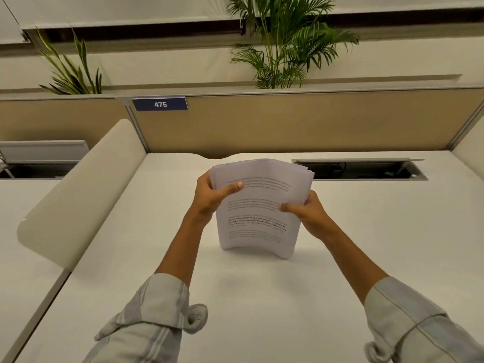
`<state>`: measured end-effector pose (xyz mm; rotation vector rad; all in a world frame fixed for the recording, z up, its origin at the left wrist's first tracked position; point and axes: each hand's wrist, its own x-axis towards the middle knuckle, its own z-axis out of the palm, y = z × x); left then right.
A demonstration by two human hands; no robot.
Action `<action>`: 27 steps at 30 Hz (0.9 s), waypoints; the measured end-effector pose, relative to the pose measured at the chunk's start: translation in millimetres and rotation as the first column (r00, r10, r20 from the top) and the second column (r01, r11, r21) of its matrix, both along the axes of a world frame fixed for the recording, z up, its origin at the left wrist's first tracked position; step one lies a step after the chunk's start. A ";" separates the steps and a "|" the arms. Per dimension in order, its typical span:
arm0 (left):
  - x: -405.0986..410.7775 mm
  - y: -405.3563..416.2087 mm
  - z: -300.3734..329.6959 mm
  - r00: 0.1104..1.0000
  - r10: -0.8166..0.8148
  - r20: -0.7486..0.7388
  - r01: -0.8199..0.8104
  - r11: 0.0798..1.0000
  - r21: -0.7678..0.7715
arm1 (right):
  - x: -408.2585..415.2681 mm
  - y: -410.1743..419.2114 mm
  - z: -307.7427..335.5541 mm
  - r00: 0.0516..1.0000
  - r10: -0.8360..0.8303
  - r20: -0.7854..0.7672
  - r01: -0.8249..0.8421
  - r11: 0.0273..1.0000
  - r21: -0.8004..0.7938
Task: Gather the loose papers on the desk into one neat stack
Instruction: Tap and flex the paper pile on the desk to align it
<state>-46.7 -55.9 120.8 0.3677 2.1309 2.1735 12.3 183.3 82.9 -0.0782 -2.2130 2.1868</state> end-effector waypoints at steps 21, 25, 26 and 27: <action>1.3 1.5 -78.1 0.963 -0.010 0.268 0.015 1.000 -0.018 | 18.0 7.8 -111.0 0.960 0.184 0.211 -0.217 0.965 0.147; -2.3 1.2 -75.0 0.951 0.037 0.306 -0.055 0.997 0.049 | 25.0 9.2 -108.1 0.963 0.121 0.242 -0.148 0.984 0.096; -4.0 0.7 -73.7 0.944 0.052 0.327 -0.082 0.994 0.077 | 25.0 10.8 -104.5 0.966 0.108 0.236 -0.128 0.989 0.071; -4.9 0.9 -72.7 0.933 0.067 0.352 -0.111 0.988 0.107 | 25.3 13.1 -100.6 0.971 0.089 0.222 -0.105 0.993 0.059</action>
